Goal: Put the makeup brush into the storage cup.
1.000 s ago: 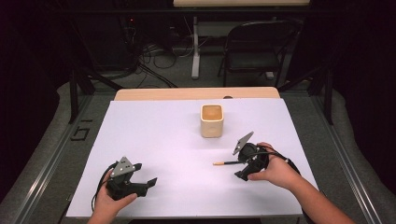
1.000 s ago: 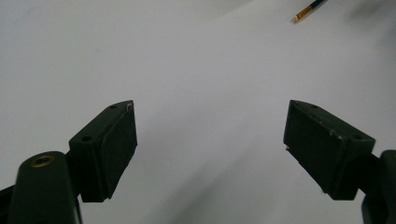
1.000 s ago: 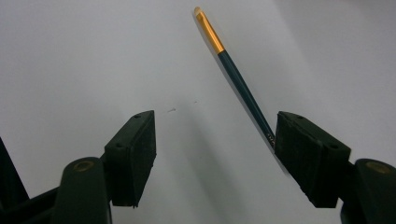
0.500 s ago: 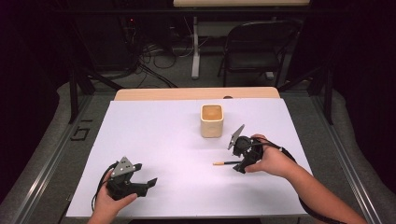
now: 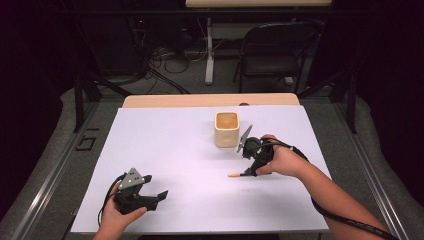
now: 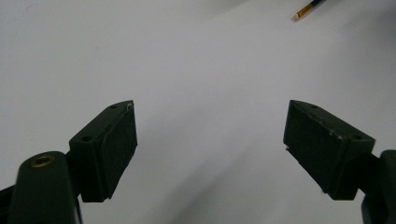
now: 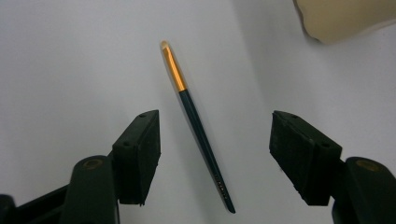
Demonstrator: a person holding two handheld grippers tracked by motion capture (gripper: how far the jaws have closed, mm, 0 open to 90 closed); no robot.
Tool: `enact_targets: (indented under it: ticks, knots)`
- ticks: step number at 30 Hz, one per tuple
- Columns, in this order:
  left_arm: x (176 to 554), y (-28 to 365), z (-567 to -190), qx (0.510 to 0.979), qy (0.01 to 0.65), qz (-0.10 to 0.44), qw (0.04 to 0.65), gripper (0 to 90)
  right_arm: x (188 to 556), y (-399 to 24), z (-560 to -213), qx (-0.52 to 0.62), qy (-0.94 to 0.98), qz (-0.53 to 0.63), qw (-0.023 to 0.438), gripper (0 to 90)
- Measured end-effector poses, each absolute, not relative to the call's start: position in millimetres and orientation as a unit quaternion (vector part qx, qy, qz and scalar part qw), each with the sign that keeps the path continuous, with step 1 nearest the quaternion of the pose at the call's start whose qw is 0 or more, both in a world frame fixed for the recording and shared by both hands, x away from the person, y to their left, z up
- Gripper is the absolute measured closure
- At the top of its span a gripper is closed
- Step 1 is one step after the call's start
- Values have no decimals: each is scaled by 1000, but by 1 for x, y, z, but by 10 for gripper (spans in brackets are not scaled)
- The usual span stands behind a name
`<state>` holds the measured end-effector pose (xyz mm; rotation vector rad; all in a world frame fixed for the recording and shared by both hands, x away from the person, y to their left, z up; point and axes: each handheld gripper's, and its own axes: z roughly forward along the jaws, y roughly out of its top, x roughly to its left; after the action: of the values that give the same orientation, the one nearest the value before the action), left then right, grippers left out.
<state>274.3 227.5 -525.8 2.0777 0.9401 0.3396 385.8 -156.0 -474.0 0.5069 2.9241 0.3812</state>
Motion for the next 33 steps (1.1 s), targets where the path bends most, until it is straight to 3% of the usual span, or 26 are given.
enact_targets:
  ticks: [23, 33]
  knots:
    - [275, 228, -526, 824, 375, 133, 404, 178, 395, -138, -477, 117, 983, 111, 84, 416]
    - [275, 228, -527, 824, 376, 129, 405, 180, 399, -132, -483, 116, 986, 102, 58, 465]
